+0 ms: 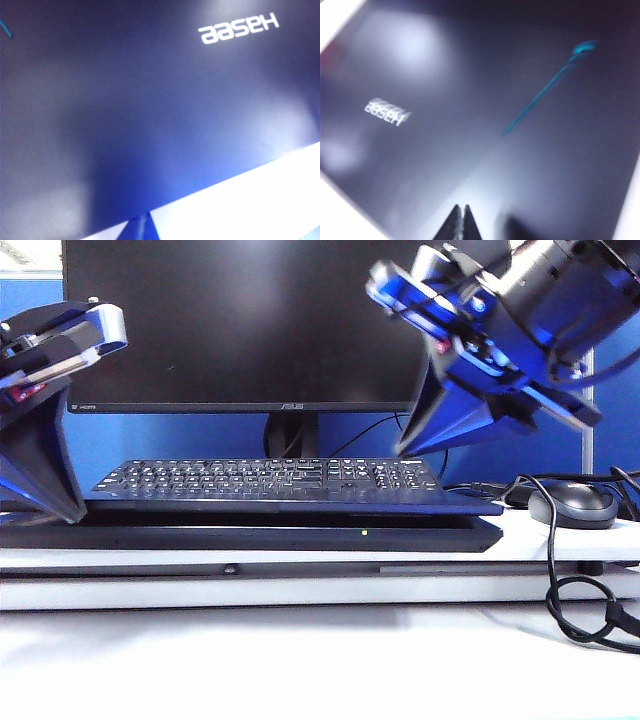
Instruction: Open the lid of the black laptop.
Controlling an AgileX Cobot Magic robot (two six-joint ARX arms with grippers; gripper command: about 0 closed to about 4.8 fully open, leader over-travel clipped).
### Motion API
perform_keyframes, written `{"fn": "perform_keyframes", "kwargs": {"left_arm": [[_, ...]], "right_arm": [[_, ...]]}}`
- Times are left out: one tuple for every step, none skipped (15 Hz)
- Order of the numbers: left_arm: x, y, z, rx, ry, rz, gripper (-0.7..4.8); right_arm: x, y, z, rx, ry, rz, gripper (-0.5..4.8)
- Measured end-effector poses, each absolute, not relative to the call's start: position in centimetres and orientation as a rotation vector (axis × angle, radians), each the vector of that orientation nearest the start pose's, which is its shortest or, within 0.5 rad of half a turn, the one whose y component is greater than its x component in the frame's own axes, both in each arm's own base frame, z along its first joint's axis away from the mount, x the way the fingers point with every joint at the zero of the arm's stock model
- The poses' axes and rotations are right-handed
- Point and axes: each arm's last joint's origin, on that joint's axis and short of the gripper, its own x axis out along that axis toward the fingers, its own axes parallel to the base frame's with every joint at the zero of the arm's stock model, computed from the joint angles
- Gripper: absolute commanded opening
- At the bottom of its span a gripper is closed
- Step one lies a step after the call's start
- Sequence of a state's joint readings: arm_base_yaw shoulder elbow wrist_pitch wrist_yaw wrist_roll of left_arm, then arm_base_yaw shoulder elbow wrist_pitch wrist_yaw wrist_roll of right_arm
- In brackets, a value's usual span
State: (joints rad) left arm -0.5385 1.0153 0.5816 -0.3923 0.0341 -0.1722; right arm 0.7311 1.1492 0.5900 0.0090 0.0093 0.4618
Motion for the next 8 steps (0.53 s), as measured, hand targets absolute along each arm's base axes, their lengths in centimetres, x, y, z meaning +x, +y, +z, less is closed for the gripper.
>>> {"fn": "perform_keyframes", "kwargs": {"left_arm": [[16.6, -10.0, 20.8, 0.050, 0.852, -0.467, -0.04], [16.6, -10.0, 20.8, 0.050, 0.852, -0.467, -0.04], [16.6, -10.0, 20.8, 0.050, 0.852, -0.467, -0.04], [16.6, -10.0, 20.8, 0.050, 0.852, -0.466, -0.04], [16.6, -10.0, 20.8, 0.050, 0.852, -0.466, -0.04], [16.6, -10.0, 20.8, 0.049, 0.850, -0.467, -0.04], [16.6, -10.0, 20.8, 0.049, 0.849, -0.467, -0.04], [16.6, -10.0, 20.9, 0.048, 0.847, -0.468, -0.04]], "right_arm": [[17.4, 15.8, 21.6, 0.234, 0.675, 0.594, -0.01], [17.3, 15.9, 21.7, 0.243, 0.688, 0.635, -0.01], [17.2, 16.0, 21.7, 0.251, 0.702, 0.672, -0.01], [17.1, 16.1, 21.7, 0.260, 0.723, 0.720, -0.01], [16.8, 16.3, 21.7, 0.257, 0.738, 0.752, -0.01], [16.3, 16.7, 21.6, 0.245, 0.757, 0.780, -0.01], [15.7, 17.2, 21.7, 0.235, 0.770, 0.823, -0.01], [15.0, 17.7, 21.7, 0.224, 0.780, 0.863, -0.01]]}}
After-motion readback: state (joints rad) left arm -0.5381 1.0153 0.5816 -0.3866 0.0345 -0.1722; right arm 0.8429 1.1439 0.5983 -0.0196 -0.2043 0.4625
